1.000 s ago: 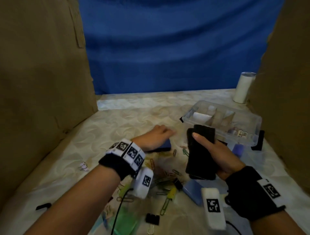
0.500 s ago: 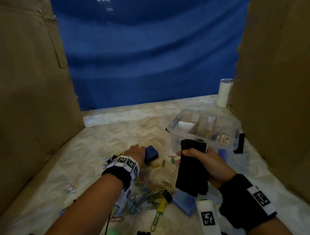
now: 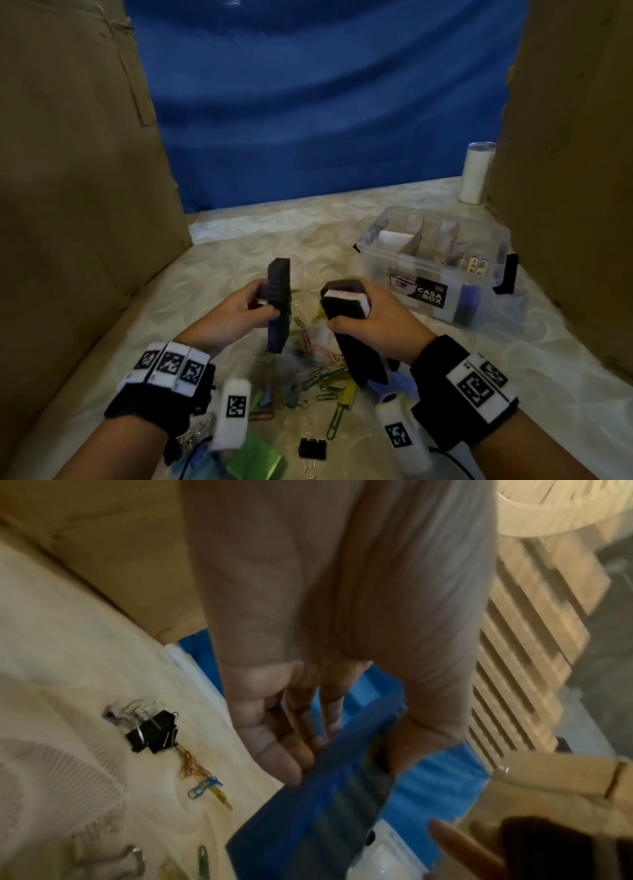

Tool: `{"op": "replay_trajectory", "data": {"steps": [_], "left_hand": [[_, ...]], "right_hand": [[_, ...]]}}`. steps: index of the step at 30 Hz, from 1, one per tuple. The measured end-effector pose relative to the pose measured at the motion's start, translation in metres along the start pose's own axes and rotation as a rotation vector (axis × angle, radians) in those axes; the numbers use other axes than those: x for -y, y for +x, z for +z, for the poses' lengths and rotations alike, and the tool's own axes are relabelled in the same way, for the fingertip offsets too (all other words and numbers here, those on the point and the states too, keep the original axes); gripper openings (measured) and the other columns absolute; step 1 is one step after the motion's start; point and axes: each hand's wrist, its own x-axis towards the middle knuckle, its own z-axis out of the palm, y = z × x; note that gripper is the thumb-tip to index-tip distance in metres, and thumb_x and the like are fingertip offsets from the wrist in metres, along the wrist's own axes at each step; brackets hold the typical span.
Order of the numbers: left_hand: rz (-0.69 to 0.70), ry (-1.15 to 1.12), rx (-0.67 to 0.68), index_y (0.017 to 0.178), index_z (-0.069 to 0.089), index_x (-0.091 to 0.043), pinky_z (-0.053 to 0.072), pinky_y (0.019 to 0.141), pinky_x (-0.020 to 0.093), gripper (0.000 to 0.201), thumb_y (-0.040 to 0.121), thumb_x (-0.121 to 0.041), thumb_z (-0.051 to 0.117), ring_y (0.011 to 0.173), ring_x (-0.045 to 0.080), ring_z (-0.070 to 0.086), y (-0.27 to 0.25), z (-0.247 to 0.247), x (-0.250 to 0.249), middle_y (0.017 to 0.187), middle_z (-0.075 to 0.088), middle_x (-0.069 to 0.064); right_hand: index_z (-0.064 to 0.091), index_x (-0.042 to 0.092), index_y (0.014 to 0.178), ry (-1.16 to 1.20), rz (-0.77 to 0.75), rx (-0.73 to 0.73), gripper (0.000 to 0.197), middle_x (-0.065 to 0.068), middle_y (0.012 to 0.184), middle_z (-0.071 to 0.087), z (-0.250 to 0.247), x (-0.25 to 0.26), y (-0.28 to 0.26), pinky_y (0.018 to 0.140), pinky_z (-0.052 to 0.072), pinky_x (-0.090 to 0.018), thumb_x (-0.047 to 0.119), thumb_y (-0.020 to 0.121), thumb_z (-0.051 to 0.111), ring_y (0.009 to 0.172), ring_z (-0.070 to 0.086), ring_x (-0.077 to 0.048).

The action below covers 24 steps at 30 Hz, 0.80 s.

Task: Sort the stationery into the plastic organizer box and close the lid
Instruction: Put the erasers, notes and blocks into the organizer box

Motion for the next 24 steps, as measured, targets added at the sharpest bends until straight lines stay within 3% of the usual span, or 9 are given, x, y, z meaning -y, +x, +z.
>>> {"op": "replay_trajectory", "data": {"steps": [3, 5, 8, 10, 12, 14, 17, 20, 24], "left_hand": [[0.006, -0.149, 0.018, 0.127, 0.047, -0.026, 0.057, 0.082, 0.027, 0.062, 0.069, -0.016, 0.066, 0.112, 0.018, 0.063, -0.014, -0.002, 0.004, 0.122, 0.063, 0.002], [0.000, -0.190, 0.000, 0.131, 0.045, -0.022, 0.057, 0.079, 0.025, 0.066, 0.069, -0.014, 0.067, 0.110, 0.017, 0.064, -0.017, -0.004, 0.006, 0.123, 0.063, 0.004], [0.009, -0.259, -0.029, 0.128, 0.046, -0.022, 0.057, 0.073, 0.023, 0.069, 0.063, -0.017, 0.070, 0.099, 0.011, 0.068, -0.019, -0.004, 0.005, 0.120, 0.064, 0.004], [0.019, -0.291, -0.029, 0.127, 0.046, -0.022, 0.056, 0.071, 0.022, 0.062, 0.068, -0.012, 0.064, 0.095, 0.010, 0.069, -0.019, -0.003, 0.002, 0.118, 0.064, 0.004], [0.032, -0.333, -0.031, 0.127, 0.046, -0.017, 0.056, 0.069, 0.021, 0.061, 0.068, -0.009, 0.062, 0.092, 0.011, 0.070, -0.020, -0.003, 0.000, 0.117, 0.064, 0.005], [0.049, -0.377, -0.061, 0.124, 0.047, -0.015, 0.057, 0.068, 0.021, 0.062, 0.066, -0.007, 0.066, 0.092, 0.012, 0.071, -0.020, -0.004, 0.000, 0.121, 0.061, 0.009], [0.046, -0.386, -0.117, 0.122, 0.046, -0.016, 0.057, 0.069, 0.021, 0.051, 0.075, 0.000, 0.061, 0.097, 0.015, 0.068, -0.019, -0.008, 0.000, 0.130, 0.054, 0.014], [0.035, -0.333, -0.105, 0.119, 0.047, -0.021, 0.057, 0.071, 0.022, 0.052, 0.069, -0.008, 0.060, 0.100, 0.017, 0.066, -0.017, -0.008, 0.001, 0.133, 0.052, 0.015], [0.044, -0.359, -0.010, 0.129, 0.044, -0.021, 0.058, 0.072, 0.025, 0.075, 0.060, -0.014, 0.072, 0.099, 0.016, 0.069, -0.016, 0.001, -0.003, 0.126, 0.061, 0.011]], "right_hand": [[0.040, 0.030, 0.140, -0.204, -0.076, 0.145, 0.071, 0.008, 0.128, 0.055, 0.016, 0.002, 0.000, 0.092, 0.047, -0.022, 0.022, 0.077, 0.073, 0.113, 0.057, -0.010], [0.030, 0.030, 0.146, -0.302, -0.136, 0.277, 0.081, 0.007, 0.140, 0.047, 0.027, 0.004, 0.001, 0.098, 0.046, -0.026, 0.024, 0.078, 0.072, 0.119, 0.053, -0.010], [0.046, 0.024, 0.132, -0.396, -0.243, 0.364, 0.058, 0.012, 0.157, 0.019, 0.042, 0.011, 0.005, 0.104, 0.042, -0.034, 0.030, 0.080, 0.070, 0.139, 0.031, -0.003], [0.053, 0.022, 0.114, -0.474, -0.272, 0.393, 0.039, 0.016, 0.159, 0.004, 0.048, 0.017, 0.007, 0.101, 0.043, -0.036, 0.034, 0.080, 0.069, 0.144, 0.018, -0.001], [0.052, 0.021, 0.110, -0.552, -0.261, 0.419, 0.037, 0.015, 0.159, -0.003, 0.052, 0.017, 0.008, 0.095, 0.046, -0.036, 0.035, 0.080, 0.068, 0.141, 0.030, -0.010], [0.051, 0.018, 0.116, -0.622, -0.235, 0.443, 0.044, 0.010, 0.158, 0.004, 0.053, 0.010, 0.008, 0.092, 0.048, -0.036, 0.034, 0.079, 0.069, 0.131, 0.044, -0.021], [0.047, 0.016, 0.126, -0.727, -0.129, 0.494, 0.057, 0.003, 0.157, 0.013, 0.048, -0.005, 0.006, 0.097, 0.047, -0.039, 0.037, 0.077, 0.068, 0.127, 0.047, -0.027], [0.048, 0.017, 0.122, -0.708, -0.083, 0.471, 0.051, 0.003, 0.160, 0.000, 0.041, -0.003, 0.008, 0.098, 0.045, -0.038, 0.036, 0.078, 0.067, 0.139, 0.035, -0.024], [0.050, 0.021, 0.116, -0.552, -0.284, 0.384, 0.042, 0.014, 0.159, -0.013, 0.039, 0.029, 0.015, 0.086, 0.036, -0.022, 0.033, 0.080, 0.069, 0.141, 0.032, -0.012]]}}
